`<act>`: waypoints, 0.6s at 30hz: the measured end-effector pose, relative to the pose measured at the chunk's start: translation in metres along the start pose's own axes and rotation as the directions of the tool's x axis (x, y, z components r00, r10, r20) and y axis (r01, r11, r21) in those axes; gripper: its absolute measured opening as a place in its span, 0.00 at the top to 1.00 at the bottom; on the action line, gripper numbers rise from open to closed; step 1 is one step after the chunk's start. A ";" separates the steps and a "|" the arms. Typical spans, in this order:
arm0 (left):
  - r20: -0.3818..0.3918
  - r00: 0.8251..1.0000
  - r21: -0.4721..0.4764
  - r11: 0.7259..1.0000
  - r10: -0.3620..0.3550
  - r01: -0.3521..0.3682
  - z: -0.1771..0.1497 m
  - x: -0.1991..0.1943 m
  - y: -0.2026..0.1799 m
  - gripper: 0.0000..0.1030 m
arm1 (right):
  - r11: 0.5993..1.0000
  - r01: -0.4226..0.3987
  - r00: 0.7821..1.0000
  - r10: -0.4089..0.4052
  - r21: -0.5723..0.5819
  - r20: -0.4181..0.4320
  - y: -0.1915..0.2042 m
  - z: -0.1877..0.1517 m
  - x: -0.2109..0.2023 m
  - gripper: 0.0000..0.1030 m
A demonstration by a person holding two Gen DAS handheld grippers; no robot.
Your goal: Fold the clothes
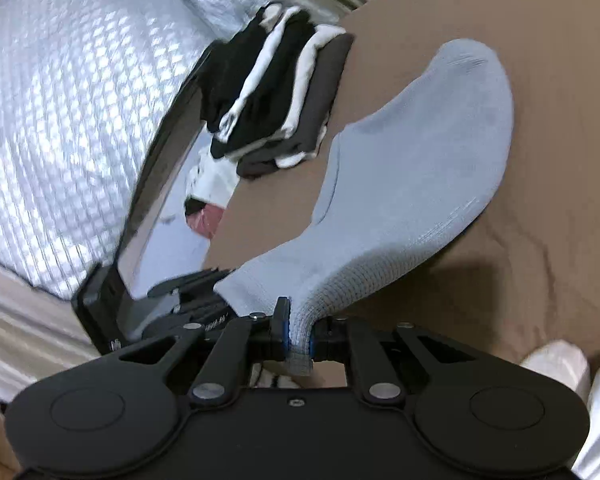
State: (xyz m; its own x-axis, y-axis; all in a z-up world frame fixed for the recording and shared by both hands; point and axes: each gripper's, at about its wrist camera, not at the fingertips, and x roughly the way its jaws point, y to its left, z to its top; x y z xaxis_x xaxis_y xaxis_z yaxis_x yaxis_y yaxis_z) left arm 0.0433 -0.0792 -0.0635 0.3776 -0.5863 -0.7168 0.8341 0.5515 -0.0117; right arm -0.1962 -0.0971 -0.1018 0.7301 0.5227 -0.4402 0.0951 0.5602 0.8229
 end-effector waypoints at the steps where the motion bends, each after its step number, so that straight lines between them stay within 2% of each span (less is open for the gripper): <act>1: 0.006 1.000 -0.013 1.000 -0.016 0.016 0.006 0.002 0.004 0.85 | 0.999 -0.007 1.000 0.007 0.031 0.014 -0.003 0.004 -0.002 0.89; 4: 0.006 0.998 -0.007 0.998 -0.055 0.055 0.031 0.015 0.012 0.84 | 0.986 -0.021 0.999 0.015 0.163 0.037 -0.018 0.019 -0.006 0.89; 6: 0.001 0.998 0.021 0.998 -0.067 0.067 0.051 0.027 0.015 0.84 | 0.972 0.009 0.999 -0.019 0.234 0.042 -0.026 0.038 -0.002 0.89; 10: 0.004 0.996 0.055 0.995 -0.087 0.087 0.095 0.059 0.026 0.84 | 0.973 0.161 0.981 -0.176 0.163 0.079 -0.016 0.085 0.001 0.89; 13: -0.026 0.994 0.020 0.994 -0.105 0.105 0.118 0.095 0.040 0.84 | 0.960 0.255 0.958 -0.267 0.118 0.101 -0.016 0.116 0.011 0.89; 16: -0.067 0.991 -0.045 0.993 -0.114 0.112 0.122 0.139 0.054 0.84 | 0.945 0.295 0.946 -0.310 0.139 0.095 -0.035 0.137 0.023 0.89; 18: -0.076 0.993 -0.045 0.996 -0.087 0.083 0.117 0.157 0.052 0.83 | 0.941 0.309 0.944 -0.321 0.138 0.077 -0.050 0.148 0.030 0.86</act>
State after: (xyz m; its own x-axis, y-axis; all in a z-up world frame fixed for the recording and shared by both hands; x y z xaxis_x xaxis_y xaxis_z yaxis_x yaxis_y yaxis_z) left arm 0.1930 -0.2115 -0.0951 0.2725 -0.5853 -0.7637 0.8438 0.5268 -0.1026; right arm -0.0793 -0.2047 -0.1032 0.7108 0.2642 -0.6519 0.4085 0.5995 0.6883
